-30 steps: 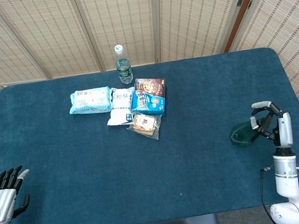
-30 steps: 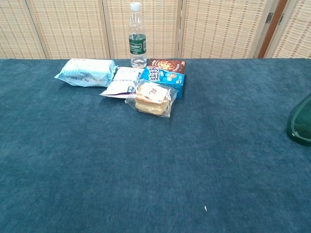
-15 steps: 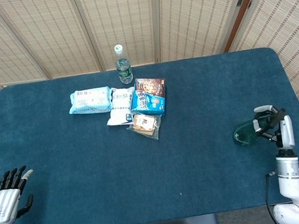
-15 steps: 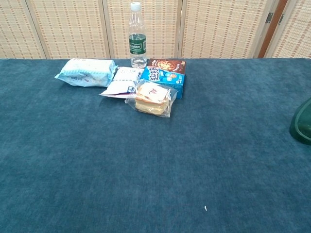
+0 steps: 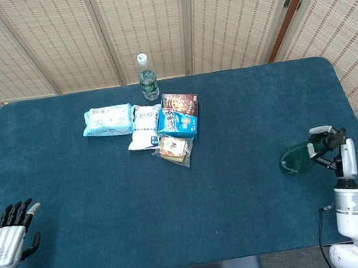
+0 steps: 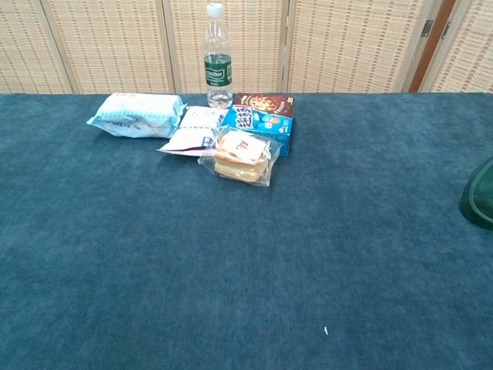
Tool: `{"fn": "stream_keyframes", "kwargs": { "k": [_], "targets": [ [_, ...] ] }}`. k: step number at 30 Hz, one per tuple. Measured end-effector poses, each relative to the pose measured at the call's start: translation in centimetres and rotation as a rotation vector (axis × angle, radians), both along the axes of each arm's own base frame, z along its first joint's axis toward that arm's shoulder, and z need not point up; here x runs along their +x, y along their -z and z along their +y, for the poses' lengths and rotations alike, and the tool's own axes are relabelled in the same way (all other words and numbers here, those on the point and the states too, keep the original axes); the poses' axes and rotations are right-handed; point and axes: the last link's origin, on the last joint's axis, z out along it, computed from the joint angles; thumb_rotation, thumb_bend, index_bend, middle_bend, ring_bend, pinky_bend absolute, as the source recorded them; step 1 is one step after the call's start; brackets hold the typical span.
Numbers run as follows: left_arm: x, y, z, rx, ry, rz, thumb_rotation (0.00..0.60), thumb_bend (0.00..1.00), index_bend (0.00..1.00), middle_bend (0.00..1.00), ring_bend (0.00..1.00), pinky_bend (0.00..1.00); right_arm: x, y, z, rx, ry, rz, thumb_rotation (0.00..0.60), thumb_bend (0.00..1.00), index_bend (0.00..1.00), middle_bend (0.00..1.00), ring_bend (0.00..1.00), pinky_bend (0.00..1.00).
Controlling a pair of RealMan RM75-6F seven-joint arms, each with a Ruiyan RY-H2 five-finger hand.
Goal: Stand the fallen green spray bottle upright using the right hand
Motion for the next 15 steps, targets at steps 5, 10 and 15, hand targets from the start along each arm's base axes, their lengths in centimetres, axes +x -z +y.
{"fn": "stream_keyframes", "kwargs": {
  "k": [5, 10, 15],
  "targets": [
    [0.2, 0.0, -0.1, 0.001, 0.002, 0.002, 0.6, 0.45, 0.12, 0.07, 0.0, 0.0, -0.3, -0.3, 0.4, -0.018, -0.003, 0.0, 0.6, 0.24, 0.43, 0.49, 0.4, 0.38],
    [0.2, 0.0, -0.2, 0.001, 0.003, 0.002, 0.6, 0.45, 0.12, 0.07, 0.0, 0.0, -0.4, -0.8, 0.7, -0.03, -0.003, 0.006, 0.6, 0.24, 0.43, 0.48, 0.39, 0.37],
    [0.3, -0.1, -0.2, 0.003, 0.003, 0.0, 0.6, 0.45, 0.12, 0.07, 0.0, 0.0, -0.4, -1.2, 0.9, -0.037, -0.007, 0.008, 0.6, 0.22, 0.41, 0.47, 0.39, 0.36]
  ]
}}
